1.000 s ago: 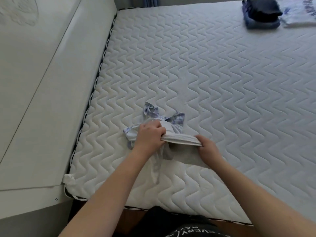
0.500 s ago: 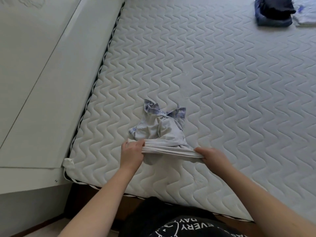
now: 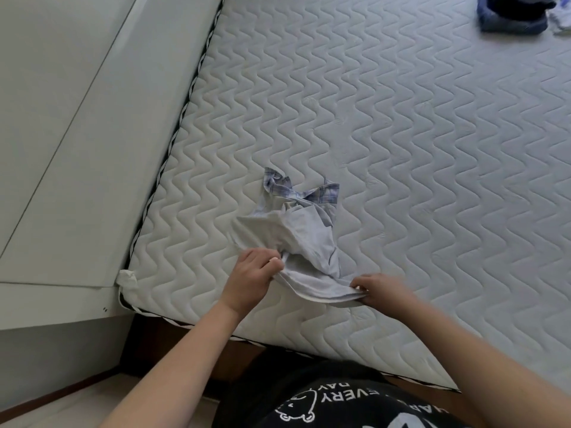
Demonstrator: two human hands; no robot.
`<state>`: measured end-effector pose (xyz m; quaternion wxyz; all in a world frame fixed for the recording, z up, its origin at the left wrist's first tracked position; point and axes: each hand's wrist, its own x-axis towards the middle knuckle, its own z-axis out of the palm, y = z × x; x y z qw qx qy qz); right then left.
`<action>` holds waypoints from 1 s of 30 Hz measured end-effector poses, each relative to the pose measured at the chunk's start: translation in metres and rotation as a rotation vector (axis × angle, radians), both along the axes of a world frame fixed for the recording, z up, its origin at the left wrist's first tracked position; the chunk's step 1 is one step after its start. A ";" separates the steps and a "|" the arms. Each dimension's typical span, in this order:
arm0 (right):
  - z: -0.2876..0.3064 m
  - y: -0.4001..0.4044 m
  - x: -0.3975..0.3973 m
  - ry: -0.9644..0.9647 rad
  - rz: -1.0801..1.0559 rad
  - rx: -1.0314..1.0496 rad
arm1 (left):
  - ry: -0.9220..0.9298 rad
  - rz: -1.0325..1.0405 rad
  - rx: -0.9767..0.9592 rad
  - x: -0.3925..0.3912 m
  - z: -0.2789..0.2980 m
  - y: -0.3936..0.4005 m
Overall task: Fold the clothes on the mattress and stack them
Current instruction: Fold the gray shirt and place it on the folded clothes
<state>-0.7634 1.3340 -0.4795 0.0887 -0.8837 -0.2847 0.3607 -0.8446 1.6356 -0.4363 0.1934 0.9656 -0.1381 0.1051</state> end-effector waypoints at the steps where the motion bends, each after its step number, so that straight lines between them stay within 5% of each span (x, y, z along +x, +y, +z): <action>1: 0.000 0.003 0.000 0.065 -0.047 0.035 | -0.027 -0.004 0.001 0.000 0.002 -0.005; 11: 0.019 0.080 0.021 0.367 -0.639 0.543 | -0.198 -0.014 0.064 -0.012 0.010 -0.018; 17: 0.022 0.097 0.026 0.346 -0.756 0.672 | 0.025 0.042 0.038 -0.029 0.018 -0.002; 24: 0.012 0.062 0.014 0.347 -0.883 0.634 | 0.629 0.312 -0.383 -0.038 0.010 0.010; 28: 0.006 0.048 0.006 0.355 -0.783 0.538 | 0.672 0.593 -0.813 -0.026 0.006 -0.010; 30: 0.008 0.045 0.001 0.386 -0.678 0.483 | 0.557 0.652 -0.813 -0.021 0.003 -0.021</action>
